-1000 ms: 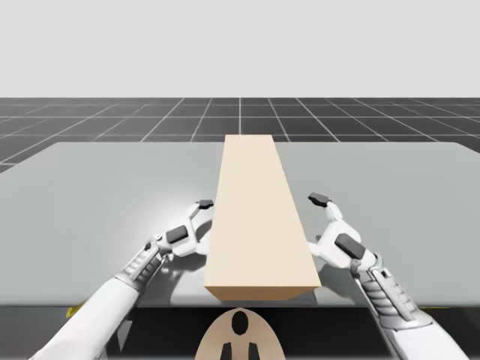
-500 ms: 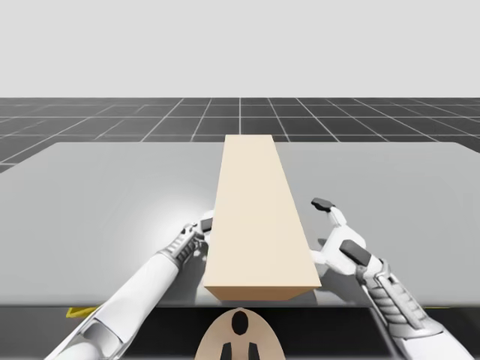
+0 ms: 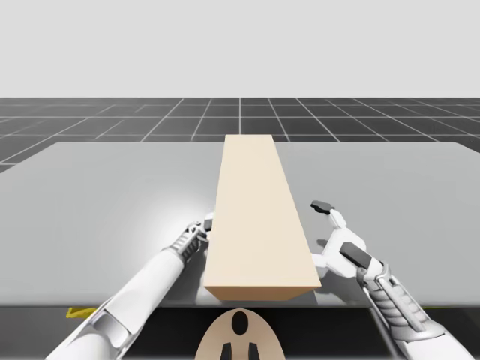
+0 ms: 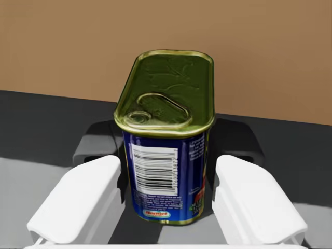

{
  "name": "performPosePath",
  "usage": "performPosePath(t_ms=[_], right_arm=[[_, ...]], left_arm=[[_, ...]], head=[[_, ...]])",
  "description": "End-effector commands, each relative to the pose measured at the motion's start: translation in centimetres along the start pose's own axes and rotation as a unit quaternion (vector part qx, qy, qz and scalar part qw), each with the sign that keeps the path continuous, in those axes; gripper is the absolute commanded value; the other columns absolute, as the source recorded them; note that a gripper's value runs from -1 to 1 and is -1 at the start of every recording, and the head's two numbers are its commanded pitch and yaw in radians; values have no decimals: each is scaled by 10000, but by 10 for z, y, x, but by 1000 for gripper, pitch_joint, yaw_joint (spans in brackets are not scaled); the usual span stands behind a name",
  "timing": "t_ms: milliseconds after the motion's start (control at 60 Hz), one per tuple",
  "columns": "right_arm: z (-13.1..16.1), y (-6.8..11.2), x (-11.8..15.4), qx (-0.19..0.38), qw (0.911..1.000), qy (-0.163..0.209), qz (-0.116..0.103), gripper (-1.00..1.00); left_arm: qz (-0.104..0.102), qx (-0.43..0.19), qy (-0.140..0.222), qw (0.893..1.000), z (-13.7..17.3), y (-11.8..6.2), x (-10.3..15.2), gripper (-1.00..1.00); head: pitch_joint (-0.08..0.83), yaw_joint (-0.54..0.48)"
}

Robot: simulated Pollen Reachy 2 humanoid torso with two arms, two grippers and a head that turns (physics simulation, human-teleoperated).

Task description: Retrieve the object from inside the box.

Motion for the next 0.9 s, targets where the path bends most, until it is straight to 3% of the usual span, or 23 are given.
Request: performPosePath(t_ms=[17, 317, 633, 900], right_arm=[[1, -1, 0, 17, 10000, 14, 0, -1000], [2, -3, -1, 15, 10000, 42, 4, -1000], [3, -5, -1, -15, 10000, 63, 2, -1000], [4, -8, -2, -52, 10000, 68, -6, -1000]], left_arm=[[97, 13, 12, 10000, 30, 6, 4, 1000], [-283, 934, -140, 9951, 134, -3, 22, 1000], [-684, 2120, -630, 9728, 248, -29, 51, 1000], [-1255, 2680, -957, 9504, 289, -31, 106, 1000]], head=[[25, -56], [19, -53], [9, -51], [4, -50]])
